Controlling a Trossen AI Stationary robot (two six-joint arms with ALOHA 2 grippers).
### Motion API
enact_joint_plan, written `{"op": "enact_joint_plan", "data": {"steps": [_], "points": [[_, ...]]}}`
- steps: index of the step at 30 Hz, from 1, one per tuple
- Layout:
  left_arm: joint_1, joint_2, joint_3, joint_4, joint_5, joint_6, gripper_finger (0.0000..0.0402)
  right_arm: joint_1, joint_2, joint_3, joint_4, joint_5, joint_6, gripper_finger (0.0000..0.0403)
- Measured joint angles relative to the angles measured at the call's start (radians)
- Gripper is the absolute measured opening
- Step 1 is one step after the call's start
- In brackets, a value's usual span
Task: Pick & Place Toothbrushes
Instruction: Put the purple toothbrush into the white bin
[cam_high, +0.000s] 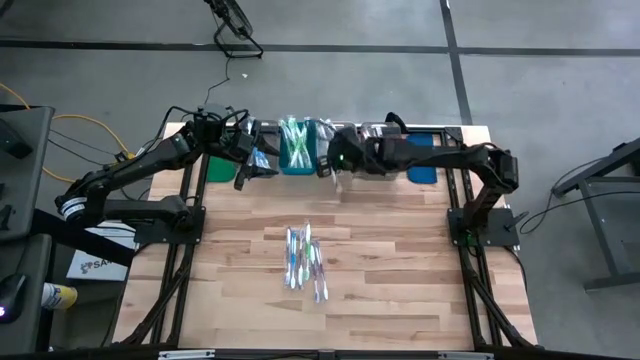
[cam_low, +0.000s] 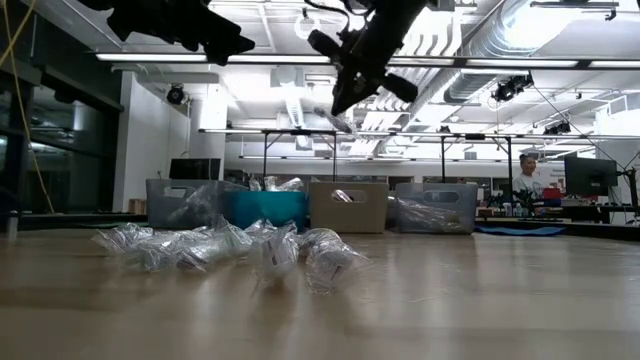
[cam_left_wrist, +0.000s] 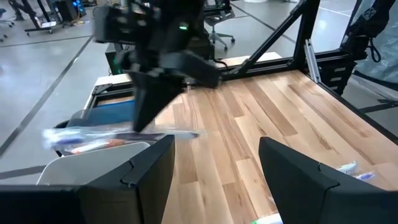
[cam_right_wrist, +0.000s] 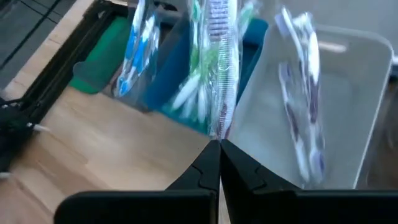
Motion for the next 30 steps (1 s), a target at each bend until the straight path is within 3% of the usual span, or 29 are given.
{"op": "enact_joint_plan", "data": {"steps": [4, 13, 21, 30], "points": [[0.0, 0.0, 0.0, 0.001, -0.003, -0.001, 0.0228, -0.076, 0.009, 0.0, 0.08, -0.078, -0.102, 0.0002], [0.0, 0.0, 0.0, 0.0, -0.005, -0.024, 0.0228, -0.226, 0.024, 0.0, 0.165, -0.146, -0.33, 0.0002], [0.0, 0.0, 0.0, 0.0, -0.03, -0.057, 0.0228, -0.292, 0.112, 0.0, 0.167, -0.253, -0.336, 0.0002], [0.0, 0.0, 0.0, 0.0, -0.081, -0.08, 0.0228, -0.296, 0.199, 0.0, 0.165, -0.247, -0.338, 0.0002]]}}
